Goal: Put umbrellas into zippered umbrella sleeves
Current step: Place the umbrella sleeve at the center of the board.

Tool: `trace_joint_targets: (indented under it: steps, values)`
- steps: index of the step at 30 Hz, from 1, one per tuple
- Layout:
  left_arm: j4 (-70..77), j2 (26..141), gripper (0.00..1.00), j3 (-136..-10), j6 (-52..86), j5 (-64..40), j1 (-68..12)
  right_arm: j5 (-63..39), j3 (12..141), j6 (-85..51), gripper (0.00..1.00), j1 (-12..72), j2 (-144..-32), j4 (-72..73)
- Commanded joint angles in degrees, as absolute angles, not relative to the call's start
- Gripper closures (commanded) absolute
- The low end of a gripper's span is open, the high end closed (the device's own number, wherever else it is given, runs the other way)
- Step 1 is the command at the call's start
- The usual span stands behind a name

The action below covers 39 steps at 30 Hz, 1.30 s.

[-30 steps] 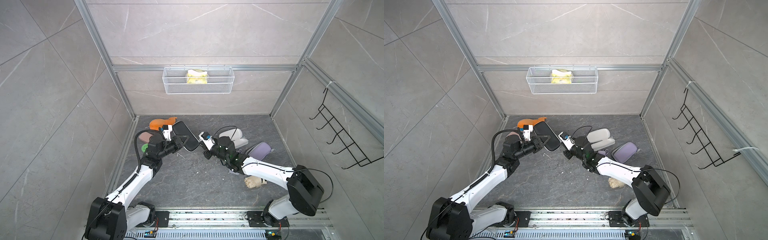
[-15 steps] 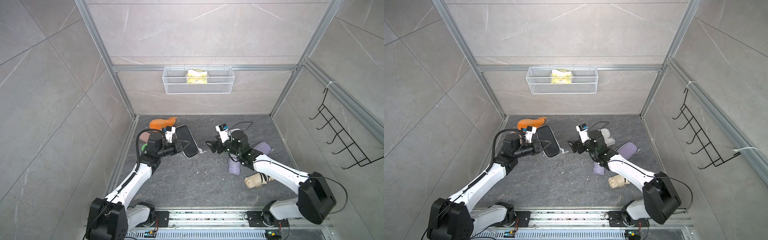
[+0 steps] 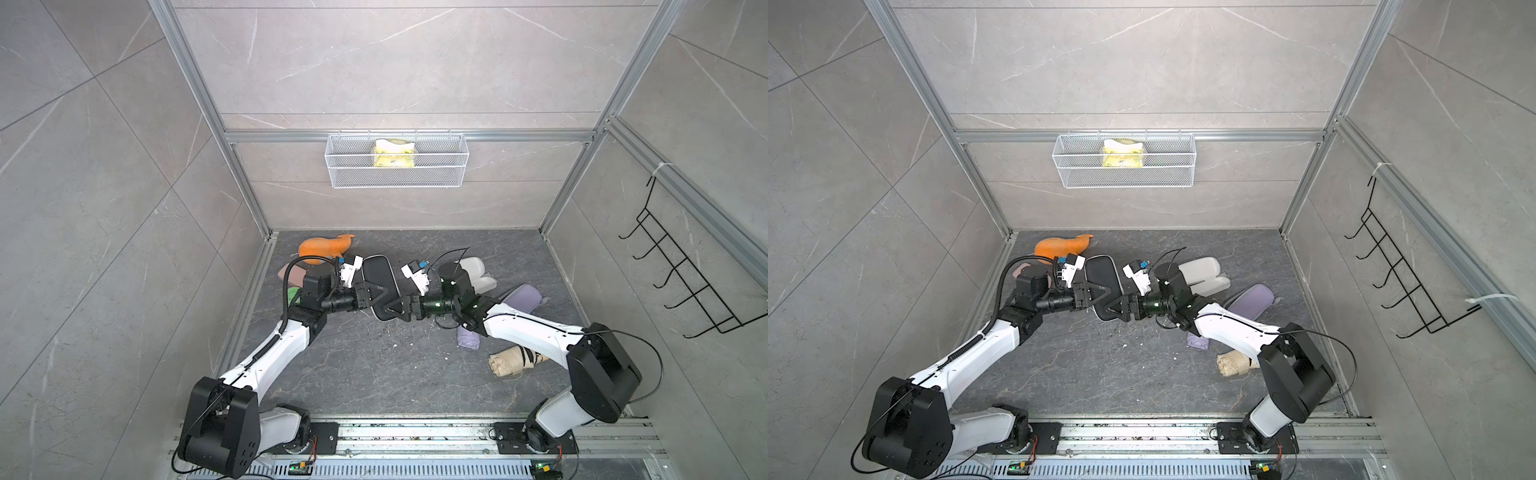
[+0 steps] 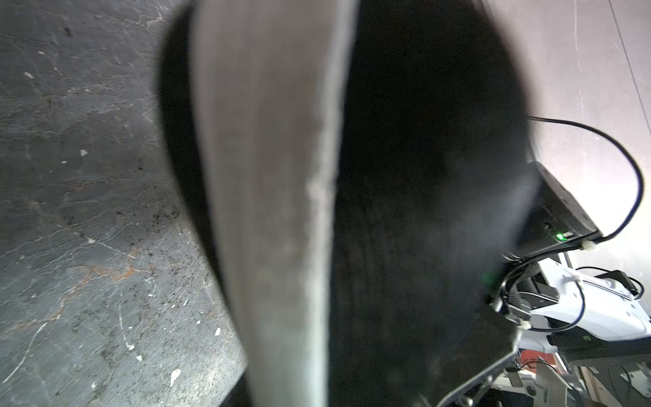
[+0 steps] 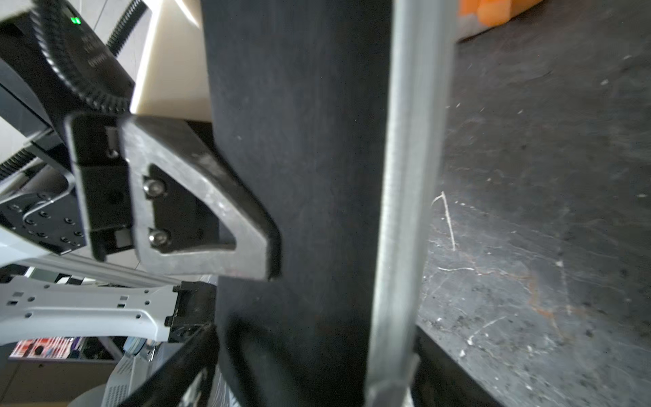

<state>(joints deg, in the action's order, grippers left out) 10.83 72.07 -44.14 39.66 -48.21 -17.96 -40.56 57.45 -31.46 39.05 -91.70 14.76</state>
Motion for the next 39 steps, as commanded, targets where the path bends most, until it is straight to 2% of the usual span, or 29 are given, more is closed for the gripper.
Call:
trace_joint_targets:
  steps: [1, 4, 8, 9, 11, 13, 16, 23, 28, 31, 36, 39]
  values:
    - [22.41, 72.78, 0.85, -46.73, 42.86, -51.59, -18.19, -45.25, 55.99, -37.96, 0.26, 38.72, -92.18, 26.66]
    - [25.81, 74.12, 0.82, -46.32, 45.65, -51.61, -18.19, -46.23, 54.45, -44.93, 0.38, 38.28, -93.09, 37.11]
    - [24.0, 72.83, 0.5, -46.06, 45.92, -47.45, -17.37, -44.01, 54.11, -52.16, 0.63, 37.4, -95.55, 42.72]
    - [22.53, 71.59, 0.36, -45.69, 45.57, -44.56, -16.57, -42.86, 54.07, -53.09, 0.68, 37.17, -95.91, 42.32]
    - [20.82, 68.12, 0.21, -43.42, 45.43, -38.01, -14.36, -40.13, 53.07, -55.03, 0.75, 36.84, -96.31, 43.03]
    - [17.6, 63.79, 0.16, -40.99, 44.95, -31.29, -11.48, -35.82, 51.96, -57.58, 0.8, 36.87, -96.74, 42.77]
    - [9.19, 56.39, 0.13, -38.79, 43.13, -21.4, -7.83, -27.27, 50.2, -64.74, 0.81, 39.19, -99.02, 42.52]
    - [-6.52, 47.85, 0.12, -42.25, 35.26, -11.54, -7.29, -13.29, 61.99, -70.21, 0.78, 53.58, -111.66, 32.03]
    - [-10.02, 44.96, 0.12, -44.0, 31.86, -9.16, -7.29, -7.27, 74.85, -75.67, 0.76, 61.67, -122.87, 27.05]
    - [-10.58, 44.68, 0.12, -44.73, 31.36, -9.63, -7.29, -5.08, 81.19, -80.37, 0.7, 64.91, -128.05, 23.62]
    - [-11.46, 44.54, 0.13, -44.89, 30.85, -10.01, -7.29, -0.2, 81.38, -85.47, 0.38, 68.28, -129.72, 23.22]
    - [-12.13, 44.73, 0.13, -45.26, 30.41, -9.79, -7.29, -1.4, 81.02, -82.41, 0.25, 68.11, -127.35, 18.43]
